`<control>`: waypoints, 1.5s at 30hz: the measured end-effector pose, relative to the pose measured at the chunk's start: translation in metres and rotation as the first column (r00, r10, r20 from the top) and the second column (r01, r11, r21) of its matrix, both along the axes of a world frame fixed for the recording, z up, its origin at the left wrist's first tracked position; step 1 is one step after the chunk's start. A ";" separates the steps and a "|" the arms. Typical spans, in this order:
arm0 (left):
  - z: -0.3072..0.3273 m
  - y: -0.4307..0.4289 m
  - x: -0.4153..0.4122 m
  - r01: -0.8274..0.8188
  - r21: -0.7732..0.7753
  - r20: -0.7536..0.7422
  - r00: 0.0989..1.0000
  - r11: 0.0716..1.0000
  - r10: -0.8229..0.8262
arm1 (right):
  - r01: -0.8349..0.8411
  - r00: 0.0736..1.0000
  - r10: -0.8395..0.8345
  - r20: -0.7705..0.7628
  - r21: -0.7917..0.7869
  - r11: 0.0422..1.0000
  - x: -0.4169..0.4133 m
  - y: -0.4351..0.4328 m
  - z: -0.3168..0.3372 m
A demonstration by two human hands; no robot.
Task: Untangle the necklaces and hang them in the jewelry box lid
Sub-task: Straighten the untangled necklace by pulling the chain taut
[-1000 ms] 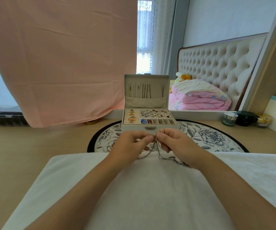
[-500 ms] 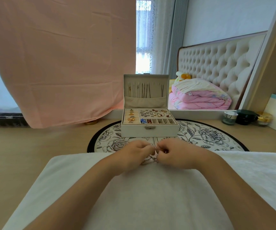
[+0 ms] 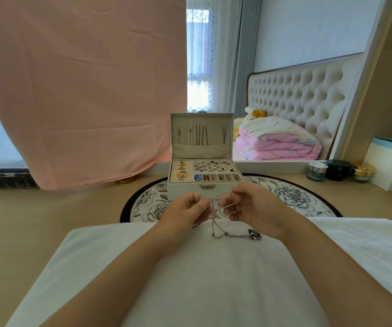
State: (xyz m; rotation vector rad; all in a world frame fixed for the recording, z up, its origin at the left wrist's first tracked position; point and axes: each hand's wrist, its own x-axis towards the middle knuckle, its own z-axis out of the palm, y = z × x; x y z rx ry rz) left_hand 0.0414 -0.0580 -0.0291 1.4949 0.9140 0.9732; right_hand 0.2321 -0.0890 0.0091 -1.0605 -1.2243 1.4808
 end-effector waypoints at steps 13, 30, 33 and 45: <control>0.001 -0.005 0.026 -0.040 0.134 -0.219 0.973 0.990 0.069 | 0.208 0.972 -0.203 0.122 -0.033 0.978 0.041 -0.030 -0.006; -0.004 0.006 0.020 0.177 0.441 -0.669 0.718 0.880 0.191 | -0.083 0.360 -0.157 0.920 0.199 0.977 0.039 -0.035 -0.024; -0.002 0.009 -0.002 0.314 0.383 -0.750 0.655 0.868 0.094 | -0.093 0.317 -0.173 0.932 0.212 0.973 0.037 -0.034 -0.022; 0.001 0.011 -0.013 0.055 0.072 -0.200 0.979 0.996 -0.039 | 0.428 0.842 -0.477 0.251 0.229 0.875 0.027 -0.010 -0.022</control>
